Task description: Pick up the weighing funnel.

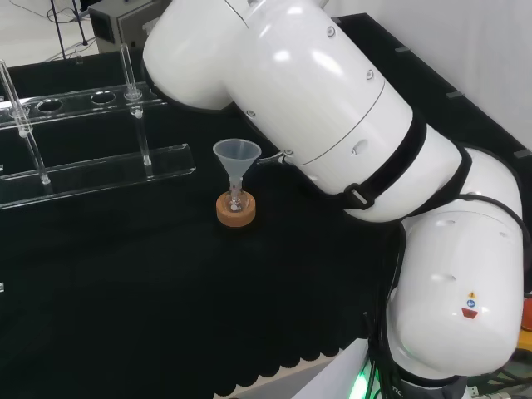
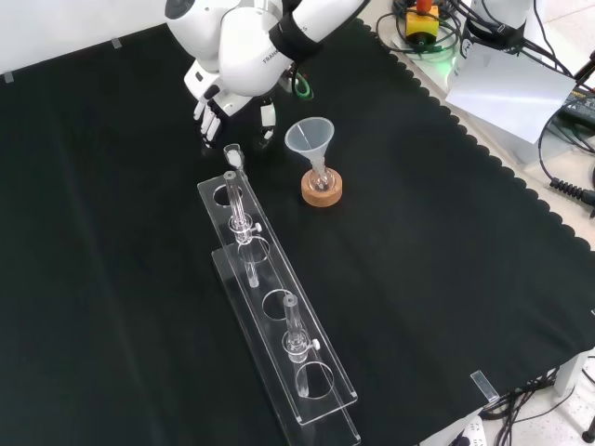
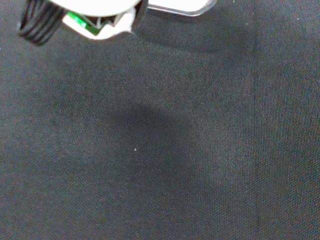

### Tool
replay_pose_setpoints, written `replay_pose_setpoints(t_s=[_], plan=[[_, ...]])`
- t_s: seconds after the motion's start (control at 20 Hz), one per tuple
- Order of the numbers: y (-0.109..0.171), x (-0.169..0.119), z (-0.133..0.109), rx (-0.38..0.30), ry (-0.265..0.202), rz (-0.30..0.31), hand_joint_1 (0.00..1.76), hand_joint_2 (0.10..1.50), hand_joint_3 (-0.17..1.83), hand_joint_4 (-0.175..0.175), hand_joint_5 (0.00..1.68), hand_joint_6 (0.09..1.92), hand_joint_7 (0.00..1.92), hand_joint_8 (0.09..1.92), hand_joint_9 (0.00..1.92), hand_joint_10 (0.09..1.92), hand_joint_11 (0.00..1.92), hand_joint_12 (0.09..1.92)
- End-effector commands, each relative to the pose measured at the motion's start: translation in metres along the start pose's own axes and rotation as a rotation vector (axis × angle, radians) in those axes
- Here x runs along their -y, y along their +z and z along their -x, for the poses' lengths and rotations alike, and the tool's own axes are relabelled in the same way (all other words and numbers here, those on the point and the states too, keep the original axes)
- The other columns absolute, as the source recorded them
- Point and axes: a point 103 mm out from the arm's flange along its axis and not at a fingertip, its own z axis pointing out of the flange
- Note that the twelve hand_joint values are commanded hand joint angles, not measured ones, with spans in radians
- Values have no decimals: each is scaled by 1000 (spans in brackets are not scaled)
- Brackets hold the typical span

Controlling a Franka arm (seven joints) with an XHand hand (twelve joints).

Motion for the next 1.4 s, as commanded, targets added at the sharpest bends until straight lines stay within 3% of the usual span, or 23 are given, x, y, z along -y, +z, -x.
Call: replay_pose_setpoints(t_s=[0.05,0.15,0.35,0.5,0.9,1.4], plan=[[4,-3,2,-1,-1,-1,947,559,710,-65,611,155,541,710,786,575,499,1277],[10,-8,4,-1,-1,4,951,559,711,-62,618,218,555,699,801,561,515,1266],[18,-13,6,-11,-2,10,958,564,714,-57,553,519,579,692,825,540,528,1267],[18,-13,2,-7,-1,10,960,565,716,-56,534,607,583,696,831,540,533,1264],[16,-14,-1,0,-1,21,960,566,719,-56,518,667,584,702,836,544,537,1266],[12,-15,-10,110,-13,29,962,577,721,-38,625,740,587,706,842,547,541,1265]])
